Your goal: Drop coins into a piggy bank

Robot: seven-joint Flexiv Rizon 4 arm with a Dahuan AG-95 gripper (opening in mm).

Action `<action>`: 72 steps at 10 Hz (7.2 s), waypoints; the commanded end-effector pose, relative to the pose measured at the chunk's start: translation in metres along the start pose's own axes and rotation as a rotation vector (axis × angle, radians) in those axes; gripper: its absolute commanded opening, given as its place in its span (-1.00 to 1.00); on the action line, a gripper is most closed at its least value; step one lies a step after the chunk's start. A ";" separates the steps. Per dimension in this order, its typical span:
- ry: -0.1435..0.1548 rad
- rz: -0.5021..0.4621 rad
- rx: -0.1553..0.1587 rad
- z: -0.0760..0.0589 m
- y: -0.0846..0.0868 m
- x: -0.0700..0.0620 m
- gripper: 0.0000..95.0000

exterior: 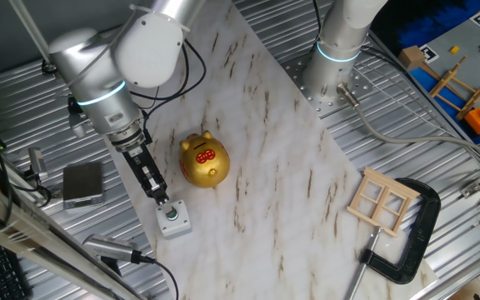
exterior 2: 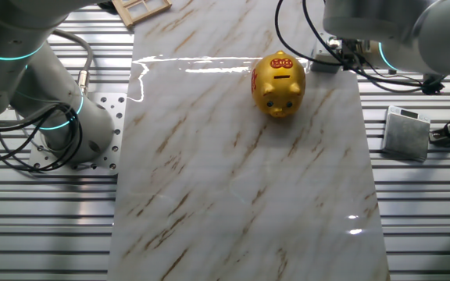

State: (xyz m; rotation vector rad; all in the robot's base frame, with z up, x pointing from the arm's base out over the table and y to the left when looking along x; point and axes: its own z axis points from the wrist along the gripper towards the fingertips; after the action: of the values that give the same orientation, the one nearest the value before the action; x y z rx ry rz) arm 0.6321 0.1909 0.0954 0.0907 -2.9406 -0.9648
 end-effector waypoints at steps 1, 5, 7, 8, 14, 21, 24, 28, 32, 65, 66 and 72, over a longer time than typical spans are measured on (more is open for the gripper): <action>-0.002 0.000 0.000 0.000 0.000 0.000 -0.60; -0.008 -0.002 -0.006 0.001 -0.002 0.002 -0.60; -0.009 -0.004 -0.008 0.001 -0.002 0.003 -0.60; -0.009 -0.004 -0.008 0.001 -0.002 0.003 -0.60; -0.012 -0.007 -0.012 0.002 -0.001 0.004 -0.60; -0.015 0.002 -0.011 0.004 0.001 0.003 -0.60; -0.018 0.002 -0.011 0.006 0.002 0.004 -0.60; -0.019 0.003 -0.011 0.006 0.002 0.004 -0.60; -0.019 0.003 -0.010 0.007 0.002 0.005 -0.60; -0.039 0.010 -0.019 0.007 0.004 0.007 -1.00; -0.039 0.010 -0.019 0.007 0.004 0.008 -1.00; -0.037 0.013 -0.020 0.004 0.003 0.009 -1.00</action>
State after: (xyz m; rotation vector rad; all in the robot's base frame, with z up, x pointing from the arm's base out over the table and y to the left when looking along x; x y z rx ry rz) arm 0.6229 0.1949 0.0950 0.0525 -2.9614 -1.0046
